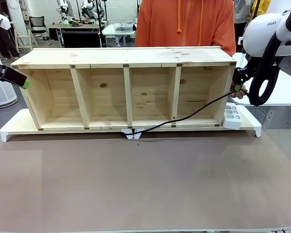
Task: Perform cable management.
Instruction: Release the Power Cable when the human grasps it.
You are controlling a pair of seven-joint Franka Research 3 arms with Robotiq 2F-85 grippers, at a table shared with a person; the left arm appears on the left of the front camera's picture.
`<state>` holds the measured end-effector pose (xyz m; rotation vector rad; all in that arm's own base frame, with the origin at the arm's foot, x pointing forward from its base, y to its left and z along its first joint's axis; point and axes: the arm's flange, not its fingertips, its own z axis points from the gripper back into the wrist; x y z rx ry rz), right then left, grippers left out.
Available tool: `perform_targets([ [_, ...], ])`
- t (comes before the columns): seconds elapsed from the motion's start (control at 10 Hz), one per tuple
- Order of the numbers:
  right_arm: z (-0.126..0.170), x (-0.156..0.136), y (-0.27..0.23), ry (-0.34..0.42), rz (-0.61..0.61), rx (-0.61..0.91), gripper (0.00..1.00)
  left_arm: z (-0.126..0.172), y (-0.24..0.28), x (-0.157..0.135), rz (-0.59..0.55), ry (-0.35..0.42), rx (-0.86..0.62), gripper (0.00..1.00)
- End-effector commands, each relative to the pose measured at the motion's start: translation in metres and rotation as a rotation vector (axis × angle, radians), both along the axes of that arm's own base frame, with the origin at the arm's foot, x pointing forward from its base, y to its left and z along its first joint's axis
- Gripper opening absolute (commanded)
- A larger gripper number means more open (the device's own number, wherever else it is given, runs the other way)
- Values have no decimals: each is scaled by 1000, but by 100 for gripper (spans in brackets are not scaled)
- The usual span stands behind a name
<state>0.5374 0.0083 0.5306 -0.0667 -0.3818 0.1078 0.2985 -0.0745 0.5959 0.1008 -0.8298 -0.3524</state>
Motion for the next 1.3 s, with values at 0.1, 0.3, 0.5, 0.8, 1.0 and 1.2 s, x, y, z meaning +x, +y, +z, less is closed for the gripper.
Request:
perform_targets([
  [0.1, -1, -1, 0, 10, 0, 2, 94, 0, 0, 1, -5, -11, 13, 100],
  [0.3, -1, -1, 0, 10, 0, 2, 94, 0, 0, 1, -5, -11, 13, 100],
  [0.5, -1, -1, 0, 10, 0, 2, 94, 0, 0, 1, -5, -11, 13, 100],
  [0.8, -1, -1, 0, 10, 0, 2, 94, 0, 0, 1, -5, -11, 13, 100],
  [1.0, -1, -1, 0, 10, 0, 2, 94, 0, 0, 1, -5, -11, 13, 100],
  [1.2, -1, -1, 0, 10, 0, 2, 94, 0, 0, 1, -5, -11, 13, 100],
])
